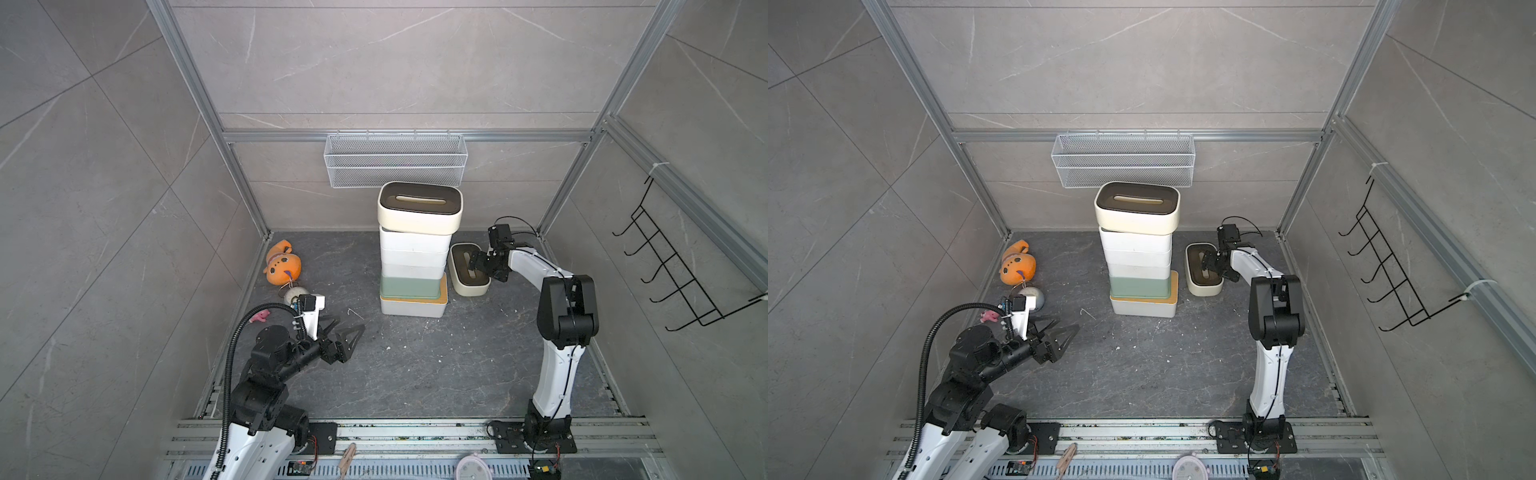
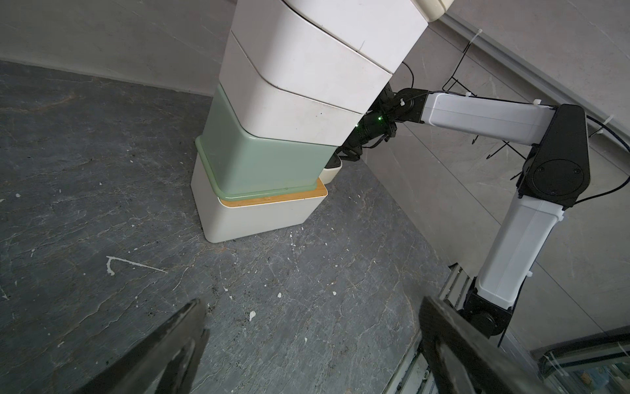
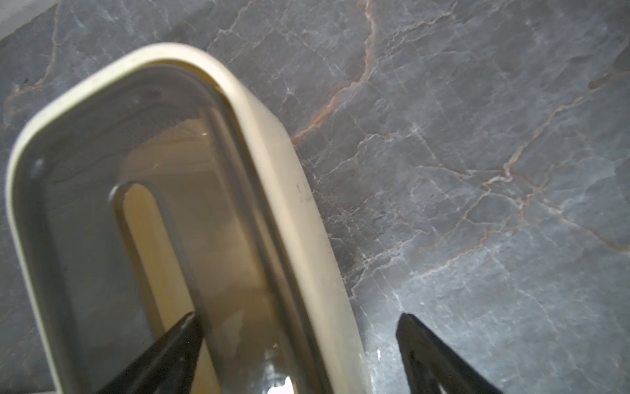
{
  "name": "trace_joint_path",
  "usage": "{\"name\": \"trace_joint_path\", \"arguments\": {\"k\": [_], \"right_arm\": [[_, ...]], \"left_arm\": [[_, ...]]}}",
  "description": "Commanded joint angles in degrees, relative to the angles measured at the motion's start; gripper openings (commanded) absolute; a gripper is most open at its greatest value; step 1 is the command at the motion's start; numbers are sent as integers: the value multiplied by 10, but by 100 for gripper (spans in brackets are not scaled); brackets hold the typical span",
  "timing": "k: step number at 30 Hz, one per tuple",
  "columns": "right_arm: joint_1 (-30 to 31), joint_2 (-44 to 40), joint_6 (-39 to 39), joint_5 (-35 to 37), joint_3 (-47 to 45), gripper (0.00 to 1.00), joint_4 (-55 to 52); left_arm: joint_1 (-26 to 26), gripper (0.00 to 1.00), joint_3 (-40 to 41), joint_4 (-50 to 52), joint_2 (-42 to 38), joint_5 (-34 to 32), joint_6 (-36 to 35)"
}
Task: Stack the tissue boxes
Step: Pick up the tissue box from the center of the board.
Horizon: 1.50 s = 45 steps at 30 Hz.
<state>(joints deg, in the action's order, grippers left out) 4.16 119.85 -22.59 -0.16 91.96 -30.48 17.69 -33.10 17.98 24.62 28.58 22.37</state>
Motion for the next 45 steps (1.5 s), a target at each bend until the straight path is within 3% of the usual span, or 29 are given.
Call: {"name": "trace_joint_path", "arguments": {"k": [1,7,16,33,45], "right_arm": [[2,17,8,7,19,86,-22],[5,21,9,7,15,83,-19],[4,-18,-13,23,-40,70,19],[2,-140,-62,24,-165,65,74],[2,-86,-40,69,-122,64,29]], "left_arm": [[-1,100,-6,-17,0,2,-3],[-2,100,-6,-22,-3,8,-1],[-2,100,-4,-23,-6,13,3],[-2,100,-4,-23,-8,18,5],[-2,100,-2,-24,-13,17,7]]}}
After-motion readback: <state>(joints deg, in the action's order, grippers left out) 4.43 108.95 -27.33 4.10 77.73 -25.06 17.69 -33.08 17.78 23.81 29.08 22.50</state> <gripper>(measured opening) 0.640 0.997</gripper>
